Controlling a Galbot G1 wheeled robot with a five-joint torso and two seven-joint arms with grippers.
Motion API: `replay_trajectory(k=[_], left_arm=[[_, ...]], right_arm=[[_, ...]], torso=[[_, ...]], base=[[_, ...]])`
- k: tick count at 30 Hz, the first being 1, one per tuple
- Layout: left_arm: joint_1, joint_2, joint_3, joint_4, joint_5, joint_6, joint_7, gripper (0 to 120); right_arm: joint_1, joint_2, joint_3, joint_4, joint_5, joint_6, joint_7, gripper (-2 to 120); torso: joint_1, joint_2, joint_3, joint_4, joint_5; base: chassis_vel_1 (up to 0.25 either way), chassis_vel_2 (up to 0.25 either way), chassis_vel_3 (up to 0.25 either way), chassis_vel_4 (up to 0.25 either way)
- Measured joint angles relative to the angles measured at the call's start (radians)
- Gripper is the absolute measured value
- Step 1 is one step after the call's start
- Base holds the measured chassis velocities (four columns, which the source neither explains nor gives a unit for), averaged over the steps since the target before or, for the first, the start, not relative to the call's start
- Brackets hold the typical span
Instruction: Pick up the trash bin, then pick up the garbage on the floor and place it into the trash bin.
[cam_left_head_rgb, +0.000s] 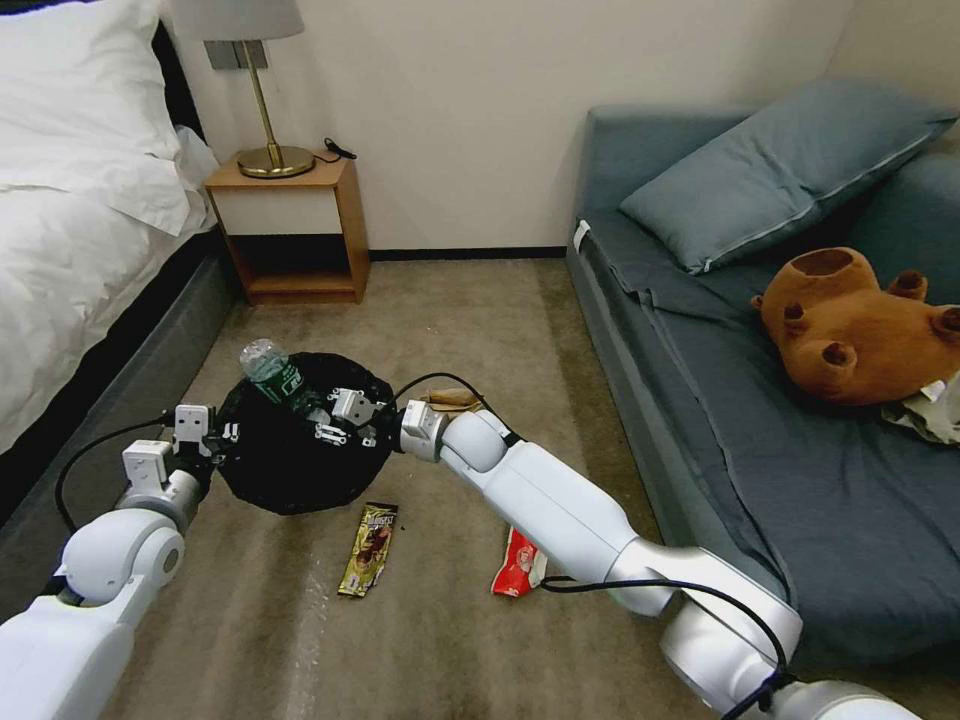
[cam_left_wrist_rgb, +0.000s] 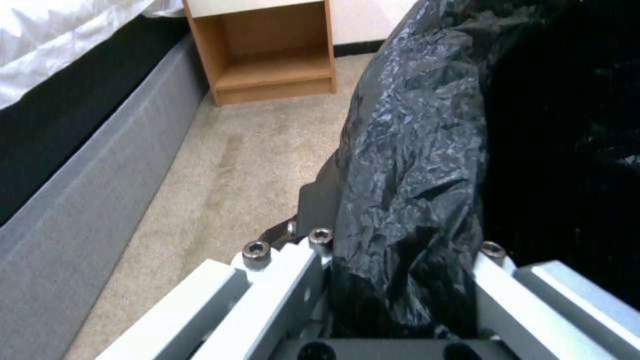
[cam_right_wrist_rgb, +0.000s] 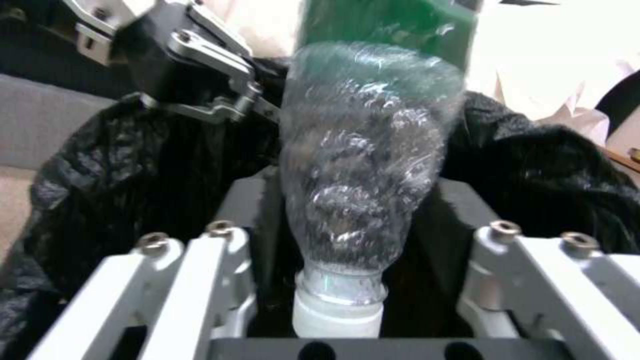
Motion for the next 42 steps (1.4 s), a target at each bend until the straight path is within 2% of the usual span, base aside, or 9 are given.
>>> replay_trajectory(k=[12, 19, 25, 26, 28, 30, 31, 36, 42], left_arm=[[-0.033, -0.004, 0.002, 0.059, 0.017, -0.008, -0.006, 3], [-0.066, 0.015, -0.008, 0.136, 0.033, -0.028, 0.005, 3], [-0.074, 0.051, -0.04, 0.191, 0.049, -0.05, 0.022, 3], [-0.068, 0.058, -0.056, 0.203, 0.055, -0.057, 0.024, 3], [-0.061, 0.06, -0.067, 0.206, 0.057, -0.06, 0.024, 3], [-0.038, 0.063, -0.09, 0.206, 0.064, -0.065, 0.027, 3], [-0.038, 0.063, -0.09, 0.206, 0.064, -0.065, 0.027, 3], [-0.035, 0.066, -0.094, 0.222, 0.091, -0.069, 0.028, 3], [-0.074, 0.06, -0.071, 0.275, 0.114, -0.073, 0.033, 3]], right_arm=[[0.005, -0.053, -0.034, 0.119, 0.015, -0.039, 0.022, 96], [0.01, -0.126, -0.014, 0.169, 0.011, -0.084, 0.061, 100], [-0.016, -0.218, 0.015, 0.155, -0.019, -0.192, 0.17, 100], [-0.035, -0.251, 0.009, 0.164, 0.038, -0.264, 0.227, 100], [-0.047, -0.271, 0.004, 0.177, 0.094, -0.31, 0.261, 100], [-0.086, -0.337, -0.017, 0.228, 0.268, -0.427, 0.387, 100], [-0.086, -0.337, -0.017, 0.228, 0.268, -0.427, 0.387, 100], [-0.192, -0.475, -0.023, 0.347, 0.535, -0.587, 0.635, 100], [-0.312, -0.52, 0.003, 0.412, 0.636, -0.659, 0.705, 100]], torso=[[0.0, 0.0, 0.0, 0.0001, 0.0], [0.0, 0.0, 0.0, 0.0002, 0.0], [0.0, 0.0, 0.0, -0.0002, 0.0001], [0.0, 0.0, 0.0, -0.0001, 0.0002], [0.0, 0.0, 0.0, -0.0002, 0.0002], [0.0, 0.0, 0.0, 0.0004, 0.0003], [0.0, 0.0, 0.0, 0.0004, 0.0003], [0.0, 0.0, 0.0, -0.0004, 0.0003], [0.0, 0.0, 0.0, 0.0, 0.0002]], base=[[0.0, 0.0, 0.0, 0.0], [0.0, 0.0, 0.0, 0.0], [0.0, 0.0, 0.0, 0.0], [0.0, 0.0, 0.0, 0.0], [0.0, 0.0, 0.0, 0.0], [0.0, 0.0, 0.0, 0.0], [0.0, 0.0, 0.0, 0.0], [0.0, 0.0, 0.0, 0.0], [0.0, 0.0, 0.0, 0.0]])
